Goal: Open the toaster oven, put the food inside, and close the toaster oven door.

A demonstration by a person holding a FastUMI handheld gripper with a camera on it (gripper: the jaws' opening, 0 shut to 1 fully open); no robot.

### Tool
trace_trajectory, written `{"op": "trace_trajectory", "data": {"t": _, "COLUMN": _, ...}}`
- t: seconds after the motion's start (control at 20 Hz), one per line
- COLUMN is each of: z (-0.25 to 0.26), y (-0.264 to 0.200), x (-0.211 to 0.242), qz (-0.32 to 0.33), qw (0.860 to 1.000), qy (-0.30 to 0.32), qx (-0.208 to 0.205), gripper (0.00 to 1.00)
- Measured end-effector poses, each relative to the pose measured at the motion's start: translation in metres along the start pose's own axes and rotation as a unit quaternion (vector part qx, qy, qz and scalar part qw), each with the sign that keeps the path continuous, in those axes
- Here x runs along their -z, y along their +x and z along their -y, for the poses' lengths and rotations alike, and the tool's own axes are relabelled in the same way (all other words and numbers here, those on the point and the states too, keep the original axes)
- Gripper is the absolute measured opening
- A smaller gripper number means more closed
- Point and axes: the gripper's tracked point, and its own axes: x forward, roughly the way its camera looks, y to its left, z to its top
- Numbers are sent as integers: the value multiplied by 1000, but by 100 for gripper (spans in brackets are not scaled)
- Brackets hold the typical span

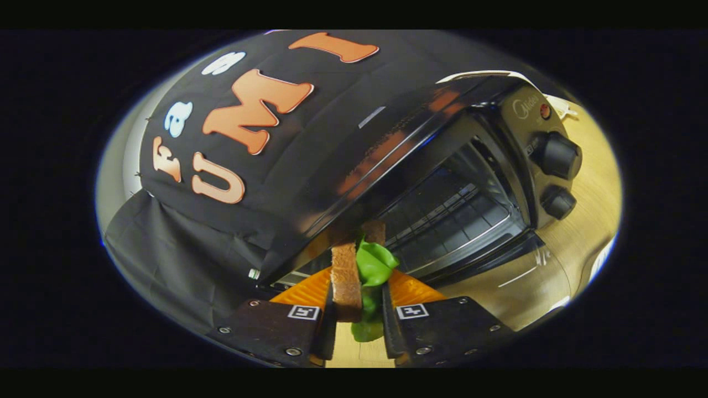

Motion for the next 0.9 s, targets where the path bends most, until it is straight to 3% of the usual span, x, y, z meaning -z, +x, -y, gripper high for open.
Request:
{"op": "trace_trajectory", "data": {"t": 0.4, "z": 14, "y": 28, "x": -9, "qz": 51, "qw": 998, "qy": -23, "qx": 33, "gripper": 36}}
{"op": "trace_trajectory", "data": {"t": 0.6, "z": 25, "y": 29, "x": -12, "qz": 67, "qw": 994, "qy": -56, "qx": 60, "gripper": 43}}
{"op": "trace_trajectory", "data": {"t": 0.7, "z": 33, "y": 28, "x": -17, "qz": 75, "qw": 990, "qy": -79, "qx": 88, "gripper": 48}}
{"op": "trace_trajectory", "data": {"t": 0.9, "z": 44, "y": 18, "x": -30, "qz": 83, "qw": 970, "qy": -160, "qx": 161, "gripper": 76}}
